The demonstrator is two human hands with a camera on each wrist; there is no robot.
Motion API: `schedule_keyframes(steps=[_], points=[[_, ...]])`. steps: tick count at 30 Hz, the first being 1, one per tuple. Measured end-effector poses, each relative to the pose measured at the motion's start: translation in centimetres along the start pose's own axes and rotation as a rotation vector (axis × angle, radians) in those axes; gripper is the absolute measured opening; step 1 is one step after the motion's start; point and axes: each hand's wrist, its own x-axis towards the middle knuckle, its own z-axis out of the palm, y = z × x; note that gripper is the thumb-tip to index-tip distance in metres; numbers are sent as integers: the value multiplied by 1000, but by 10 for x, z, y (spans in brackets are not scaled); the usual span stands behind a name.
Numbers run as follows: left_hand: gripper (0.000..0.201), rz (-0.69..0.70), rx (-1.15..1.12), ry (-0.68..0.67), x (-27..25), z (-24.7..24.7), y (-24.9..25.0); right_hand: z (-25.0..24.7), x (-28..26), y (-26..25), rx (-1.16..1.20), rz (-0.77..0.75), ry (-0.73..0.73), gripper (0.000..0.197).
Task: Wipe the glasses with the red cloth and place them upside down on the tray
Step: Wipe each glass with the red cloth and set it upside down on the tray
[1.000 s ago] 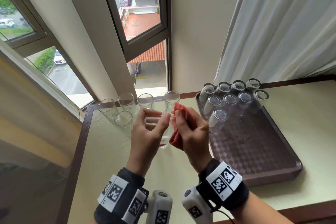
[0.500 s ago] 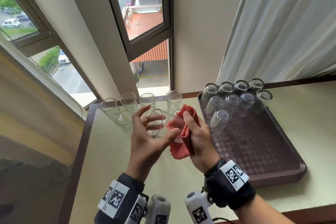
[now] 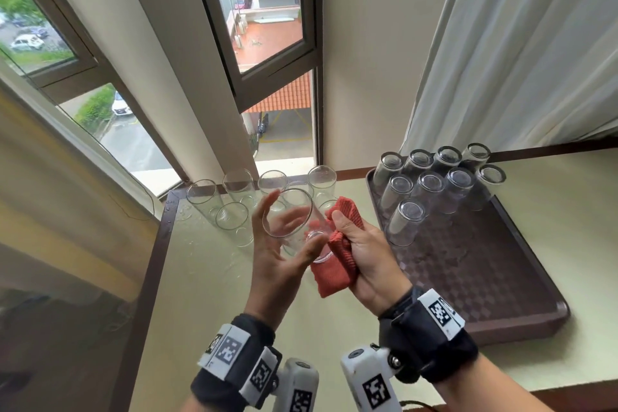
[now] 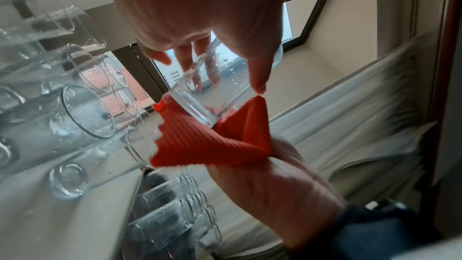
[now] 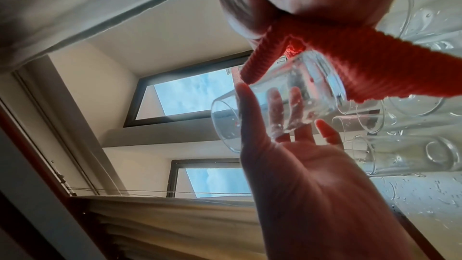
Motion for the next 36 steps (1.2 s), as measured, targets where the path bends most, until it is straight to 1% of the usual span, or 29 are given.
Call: schedule_keyframes(steps=[2, 4, 7, 9, 11, 12, 14, 16, 18, 20, 22, 24, 25, 27, 28, 29, 32, 34, 36], points=[[92, -23, 3, 3, 5, -5, -2, -6, 1, -1, -69, -15, 37, 18], [95, -55, 6, -12, 10, -11, -4, -12, 1, -3, -148, -56, 64, 20], [85, -137, 35, -113, 13, -17, -2, -15, 1, -10, -225, -167, 53, 22], [77, -194, 88, -190, 14, -20, -4, -15, 0, -14, -253, -234, 3, 21], [71, -245, 158, -244, 13, -23, -6, -14, -2, -18, -267, -271, -56, 34], [72, -264, 197, -270, 12, -24, -6, -15, -2, -19, -267, -270, -91, 39], [77, -297, 278, -343, 10, -26, -8, -14, -4, -20, -318, -263, -168, 39], [74, -286, 341, -448, 9, -25, -6, -13, -5, -19, -461, -258, -240, 37], [71, -238, 400, -509, 9, -24, -4, -13, -5, -17, -592, -213, -328, 37], [73, -174, 483, -519, 10, -21, 0, -11, -4, -16, -652, -139, -410, 42], [74, -123, 574, -501, 10, -21, 3, -11, -5, -13, -710, -121, -436, 47], [61, -92, 638, -442, 10, -23, 2, -13, -6, -8, -817, -157, -419, 47], [57, -88, 651, -409, 11, -24, 1, -15, -7, -4, -884, -180, -407, 51], [56, -90, 652, -367, 11, -25, -3, -23, -7, 2, -967, -221, -379, 61], [58, -92, 660, -363, 11, -24, -4, -26, -7, 3, -981, -246, -363, 60], [58, -91, 672, -364, 11, -23, -3, -26, -7, 3, -990, -275, -360, 55], [56, -60, 690, -377, 11, -18, 1, -22, -7, -2, -966, -316, -341, 31], [54, -49, 697, -391, 11, -16, 1, -19, -7, -4, -913, -292, -359, 25], [54, -71, 656, -357, 12, -17, -1, -18, -6, -4, -920, -291, -374, 23]])
